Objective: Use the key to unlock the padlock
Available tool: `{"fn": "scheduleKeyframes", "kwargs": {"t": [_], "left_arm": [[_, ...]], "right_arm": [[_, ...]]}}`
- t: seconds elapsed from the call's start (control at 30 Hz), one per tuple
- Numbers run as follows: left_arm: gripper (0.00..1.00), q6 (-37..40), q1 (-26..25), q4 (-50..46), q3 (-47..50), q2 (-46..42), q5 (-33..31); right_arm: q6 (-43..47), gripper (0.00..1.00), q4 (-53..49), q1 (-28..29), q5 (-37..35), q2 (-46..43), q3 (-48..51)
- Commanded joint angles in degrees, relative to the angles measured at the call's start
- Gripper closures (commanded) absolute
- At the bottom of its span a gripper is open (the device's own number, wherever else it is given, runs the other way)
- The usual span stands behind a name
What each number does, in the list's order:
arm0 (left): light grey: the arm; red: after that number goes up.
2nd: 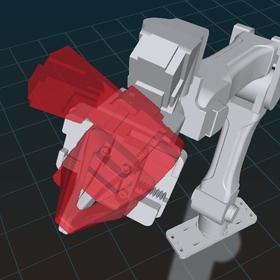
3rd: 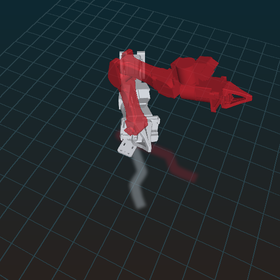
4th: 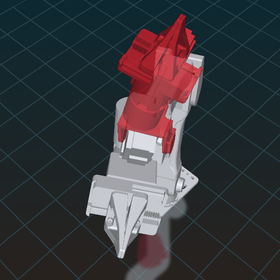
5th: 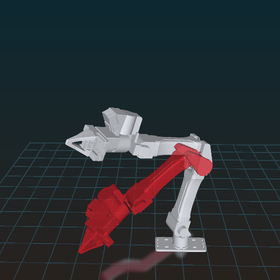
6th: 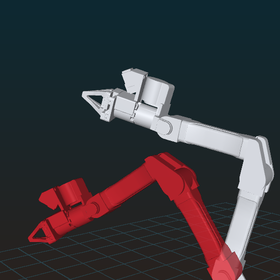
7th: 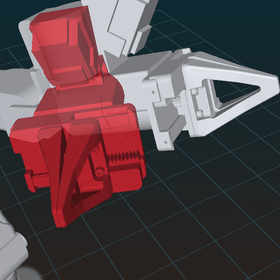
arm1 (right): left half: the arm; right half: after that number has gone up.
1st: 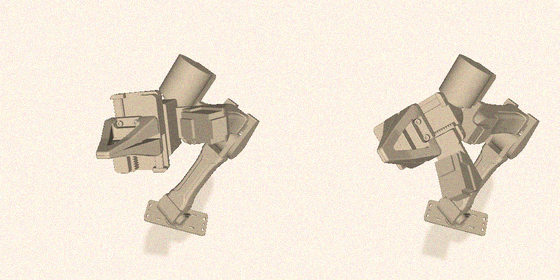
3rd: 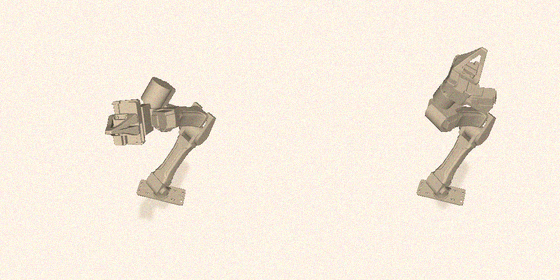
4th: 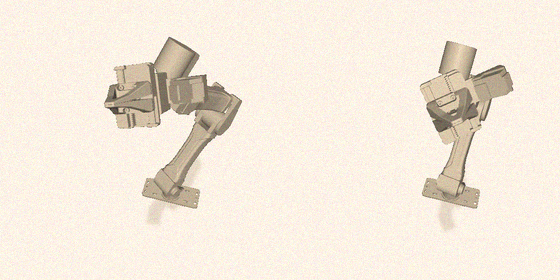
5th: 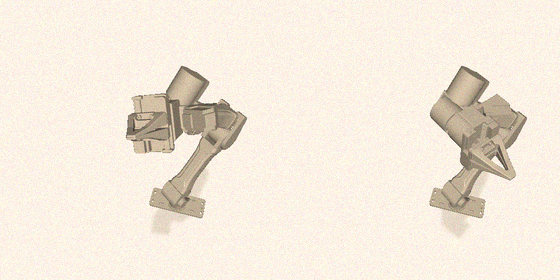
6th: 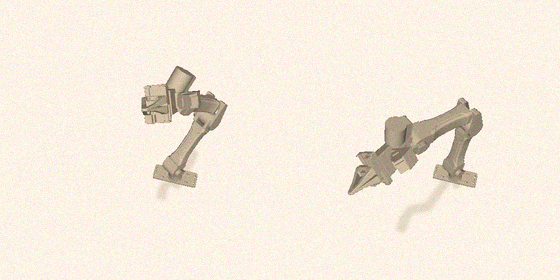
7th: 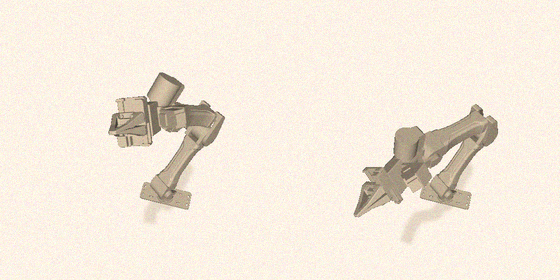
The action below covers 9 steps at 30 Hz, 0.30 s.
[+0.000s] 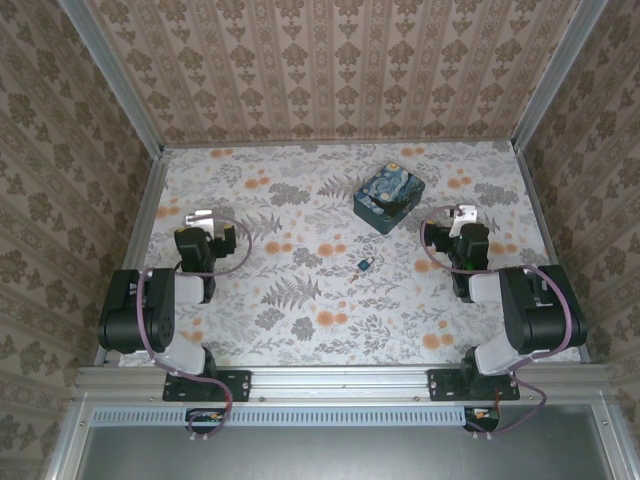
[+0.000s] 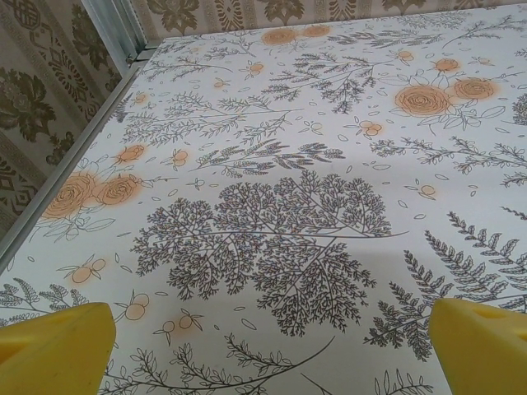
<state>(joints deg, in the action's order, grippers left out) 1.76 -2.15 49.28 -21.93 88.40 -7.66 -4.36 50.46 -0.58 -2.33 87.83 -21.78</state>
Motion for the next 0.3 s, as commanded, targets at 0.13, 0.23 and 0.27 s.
{"fn": "scheduleKeyframes", "kwargs": {"t": [0.13, 0.23, 0.27], "left_arm": [[0.00, -0.08, 0.14, 0.71, -0.72, -0.46, 0.62], [0.00, -0.19, 0.15, 0.61, -0.90, -0.31, 0.58], [0.00, -0.07, 0.20, 0.76, -0.70, -0.39, 0.59]], "right_arm": [[1.75, 0.00, -1.10, 0.76, -0.62, 0.37, -1.77], [1.89, 0.01, 0.04, 0.76, -0.45, -0.02, -0.85], [1.88, 0.00, 0.99, 0.81, -0.27, -0.07, -0.28]]}}
